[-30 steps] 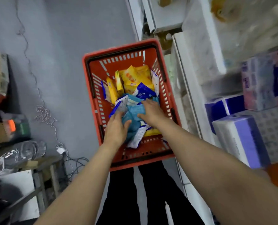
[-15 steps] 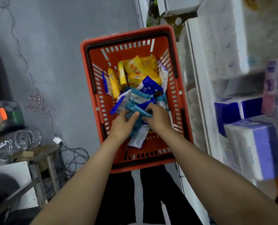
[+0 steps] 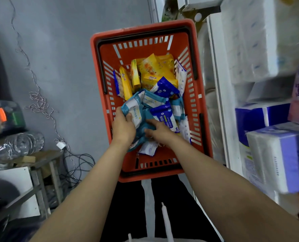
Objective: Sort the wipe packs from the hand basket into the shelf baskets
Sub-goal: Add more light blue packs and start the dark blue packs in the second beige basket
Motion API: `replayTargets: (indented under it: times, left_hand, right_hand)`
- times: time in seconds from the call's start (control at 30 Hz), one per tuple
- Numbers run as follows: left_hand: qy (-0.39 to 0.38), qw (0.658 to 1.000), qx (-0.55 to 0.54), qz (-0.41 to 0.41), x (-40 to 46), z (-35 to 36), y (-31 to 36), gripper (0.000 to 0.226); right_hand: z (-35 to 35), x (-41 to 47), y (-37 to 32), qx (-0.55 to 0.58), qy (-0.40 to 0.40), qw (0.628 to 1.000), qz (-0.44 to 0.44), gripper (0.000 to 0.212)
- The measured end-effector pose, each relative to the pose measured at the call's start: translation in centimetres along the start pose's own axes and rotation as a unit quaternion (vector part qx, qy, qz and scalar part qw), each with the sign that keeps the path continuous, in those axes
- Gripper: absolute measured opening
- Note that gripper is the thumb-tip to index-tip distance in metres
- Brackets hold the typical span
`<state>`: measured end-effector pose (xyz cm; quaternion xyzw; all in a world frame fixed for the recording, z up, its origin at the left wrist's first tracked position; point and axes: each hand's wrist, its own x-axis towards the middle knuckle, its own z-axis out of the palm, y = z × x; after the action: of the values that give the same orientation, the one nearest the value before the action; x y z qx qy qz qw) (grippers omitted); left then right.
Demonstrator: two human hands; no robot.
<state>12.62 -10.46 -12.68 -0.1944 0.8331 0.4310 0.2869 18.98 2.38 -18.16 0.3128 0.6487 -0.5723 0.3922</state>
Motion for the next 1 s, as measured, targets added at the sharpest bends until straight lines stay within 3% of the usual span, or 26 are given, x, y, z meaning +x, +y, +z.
replayTargets:
  times: [0.1, 0.17, 0.3, 0.37, 0.43, 0.53, 0.6, 0.8, 1.0]
  left_hand:
    - [0.014, 1.000, -0.017, 0.003, -0.2, -0.1, 0.0, 0.014]
    - [0.012, 1.000, -0.022, 0.006, -0.4, -0.1, 0.1, 0.014]
    - [0.013, 0.998, -0.060, -0.004, -0.7, -0.1, 0.6, 0.014]
    - [0.015, 0.996, -0.087, -0.005, -1.0, -0.2, 1.0, 0.016]
    - [0.011, 0.990, -0.138, -0.015, -1.5, -0.4, 1.6, 0.021]
    - [-0.006, 0.982, -0.187, -0.013, -2.6, -1.0, 3.1, 0.022]
    - [-0.019, 0.978, -0.209, 0.003, -3.5, -1.7, 4.3, 0.022]
    - [-0.088, 0.965, -0.233, 0.085, -7.2, -4.4, 7.8, 0.016]
    - [-0.251, 0.935, -0.184, 0.173, -12.7, -6.0, 10.5, 0.023]
  right_hand:
    - [0.1, -0.1, 0.3, -0.054, -0.025, 0.998, 0.017, 0.050]
    - [-0.2, -0.8, 0.6, -0.051, 0.010, 0.998, 0.030, 0.035]
    - [-2.0, -3.4, 0.6, 0.054, 0.225, 0.972, -0.039, 0.029]
    - [-3.4, -5.0, 0.2, 0.091, 0.282, 0.951, -0.088, 0.023]
    - [-4.4, -6.4, -0.3, 0.151, 0.282, 0.942, -0.105, 0.034]
    - [-4.6, -8.5, -1.1, 0.197, 0.259, 0.939, -0.109, 0.070]
    - [-4.6, -10.1, -1.7, 0.235, 0.264, 0.927, -0.123, 0.080]
    - [-4.2, -16.7, -2.5, 0.357, 0.304, 0.866, -0.174, 0.068]
    - [-1.5, -26.9, -2.0, 0.488, 0.374, 0.753, -0.235, 0.035]
